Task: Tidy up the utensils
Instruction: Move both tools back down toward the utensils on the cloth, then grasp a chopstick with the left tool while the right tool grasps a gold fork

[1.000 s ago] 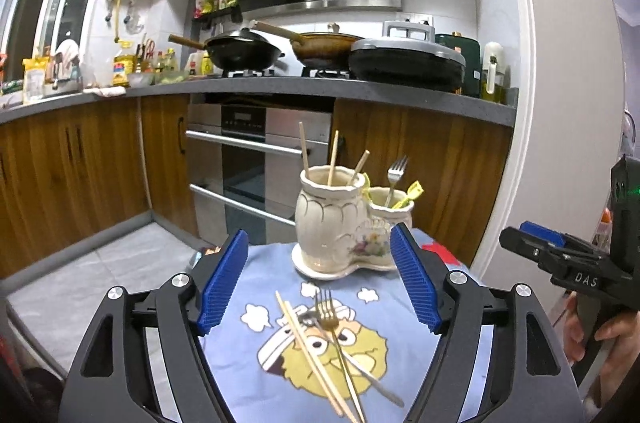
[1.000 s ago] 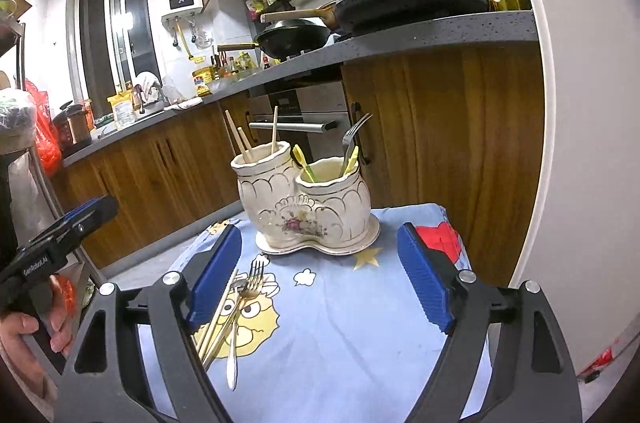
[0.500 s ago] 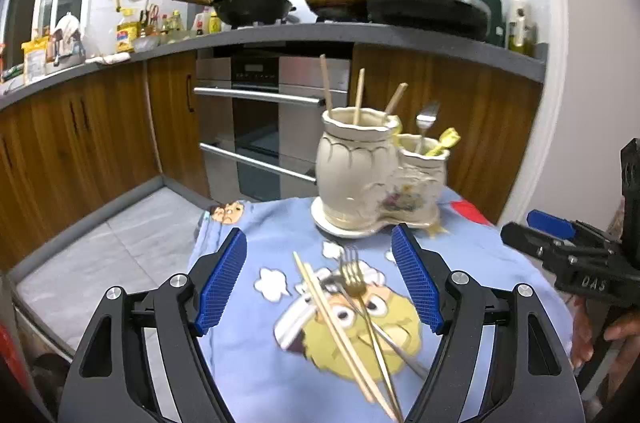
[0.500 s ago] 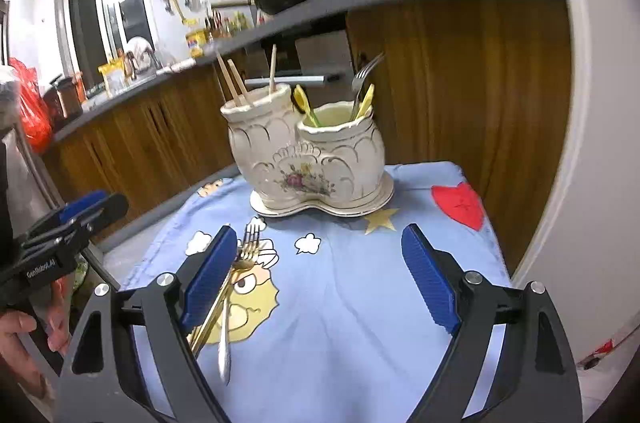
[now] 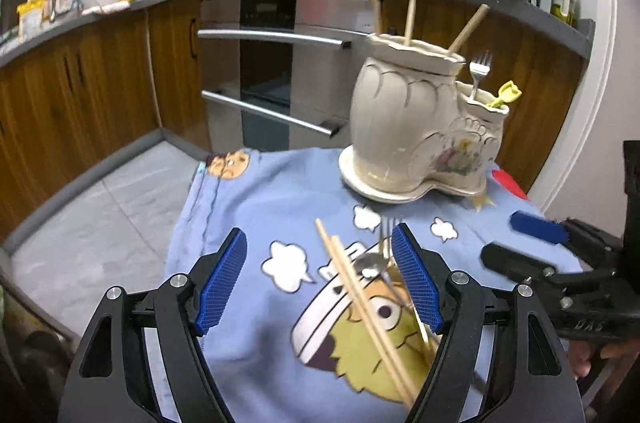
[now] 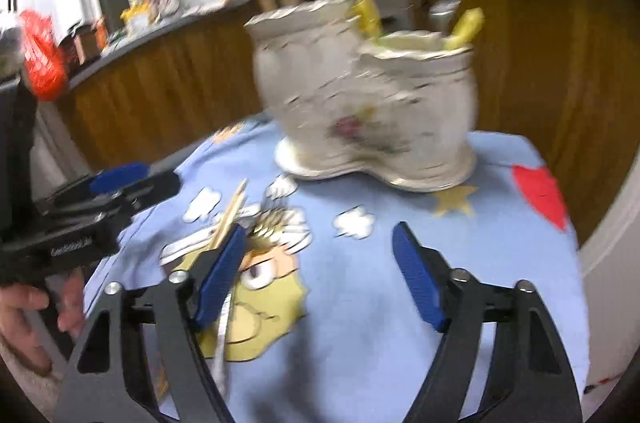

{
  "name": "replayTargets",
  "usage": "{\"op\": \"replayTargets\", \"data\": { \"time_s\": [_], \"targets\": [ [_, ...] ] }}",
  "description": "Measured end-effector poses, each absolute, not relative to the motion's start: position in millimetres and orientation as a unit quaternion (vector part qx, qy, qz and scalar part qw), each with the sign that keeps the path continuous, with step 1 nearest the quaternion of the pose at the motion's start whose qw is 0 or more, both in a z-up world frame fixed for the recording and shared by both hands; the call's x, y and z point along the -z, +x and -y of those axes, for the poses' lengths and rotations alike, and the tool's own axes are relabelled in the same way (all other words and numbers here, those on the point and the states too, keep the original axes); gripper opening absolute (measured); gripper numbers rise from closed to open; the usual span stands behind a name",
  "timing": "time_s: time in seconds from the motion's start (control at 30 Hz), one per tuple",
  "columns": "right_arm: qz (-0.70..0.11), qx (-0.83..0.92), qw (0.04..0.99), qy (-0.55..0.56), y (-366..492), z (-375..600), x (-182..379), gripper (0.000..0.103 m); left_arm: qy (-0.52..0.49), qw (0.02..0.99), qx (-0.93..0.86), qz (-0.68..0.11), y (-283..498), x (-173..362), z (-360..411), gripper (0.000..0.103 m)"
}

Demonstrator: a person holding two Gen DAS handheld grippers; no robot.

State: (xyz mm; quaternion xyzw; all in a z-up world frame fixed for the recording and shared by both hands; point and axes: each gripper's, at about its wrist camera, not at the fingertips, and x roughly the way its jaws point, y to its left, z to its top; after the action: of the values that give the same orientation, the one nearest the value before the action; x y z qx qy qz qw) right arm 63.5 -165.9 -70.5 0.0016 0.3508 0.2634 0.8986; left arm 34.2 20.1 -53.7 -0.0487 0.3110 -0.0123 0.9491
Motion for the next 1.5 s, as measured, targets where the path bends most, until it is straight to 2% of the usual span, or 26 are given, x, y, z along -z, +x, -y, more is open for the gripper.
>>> {"op": "replayTargets", "data": {
  "time_s": [0.13,0.2,0.27,0.33,0.37,0.4,0.6,0.77,0.9,1.0,1.1,1.3,1.37,1.4,1.5],
  "targets": [
    [-0.391,-0.299,0.87,-0.002,53.2,143.3,82.3,0.035,-0.067,0.944,0.018,-0.323,34.0,60.3,-30.1,0.07],
    [-0.403,-0.309,0.862,-0.002,46.4,134.9,88.3,0.033,-0.066,0.944,0.021,-0.324,32.3,62.7,-30.8,0.069],
    [-0.407,-0.308,0.86,-0.014,43.7,123.6,90.6,0.025,-0.074,0.942,0.028,-0.327,30.9,63.2,-31.8,0.068],
    [-0.409,-0.302,0.861,-0.02,45.5,115.7,90.3,0.023,-0.073,0.942,0.029,-0.325,30.0,62.7,-31.0,0.068],
    [-0.41,-0.297,0.862,-0.024,46.9,112.2,90.2,0.016,-0.069,0.943,0.026,-0.325,29.9,62.9,-30.4,0.068],
    [-0.414,-0.295,0.861,-0.027,48.4,110.1,91.0,0.013,-0.068,0.943,0.025,-0.325,29.8,63.3,-30.5,0.068],
    [-0.429,-0.298,0.853,-0.005,56.3,107.1,96.2,0.012,-0.078,0.94,0.03,-0.332,32.2,69.0,-32.7,0.068],
    [-0.41,-0.296,0.862,0.016,51.6,125.3,91.5,0.006,-0.076,0.938,0.034,-0.336,32.0,71.5,-30.2,0.068],
    [-0.413,-0.298,0.86,0.021,46.5,146.6,91.8,0.006,-0.066,0.93,0.045,-0.359,34.6,78.8,-21.9,0.056],
    [-0.42,-0.296,0.857,0.033,46.5,163.3,92.5,0.006,-0.05,0.925,0.058,-0.371,33.8,82.7,-12.2,0.05],
    [-0.412,-0.278,0.867,0.027,44.6,174.7,89.3,0.006,-0.036,0.92,0.059,-0.385,31.8,87.1,-5.1,0.038],
    [-0.416,-0.266,0.87,0.022,49.9,175.6,94.3,0.006,-0.027,0.914,0.049,-0.401,32.9,96.6,2.5,0.035],
    [-0.411,-0.261,0.873,0.008,47.8,173.6,94.1,0.006,-0.015,0.914,0.049,-0.402,31.6,97.5,7.4,0.031],
    [-0.409,-0.257,0.876,0.0,47.0,172.0,94.3,0.006,-0.007,0.915,0.051,-0.401,30.9,97.9,11.7,0.026],
    [-0.407,-0.253,0.878,-0.004,46.5,171.0,94.6,0.006,0.014,0.917,0.043,-0.397,30.1,97.7,19.3,0.023]
  ]
}}
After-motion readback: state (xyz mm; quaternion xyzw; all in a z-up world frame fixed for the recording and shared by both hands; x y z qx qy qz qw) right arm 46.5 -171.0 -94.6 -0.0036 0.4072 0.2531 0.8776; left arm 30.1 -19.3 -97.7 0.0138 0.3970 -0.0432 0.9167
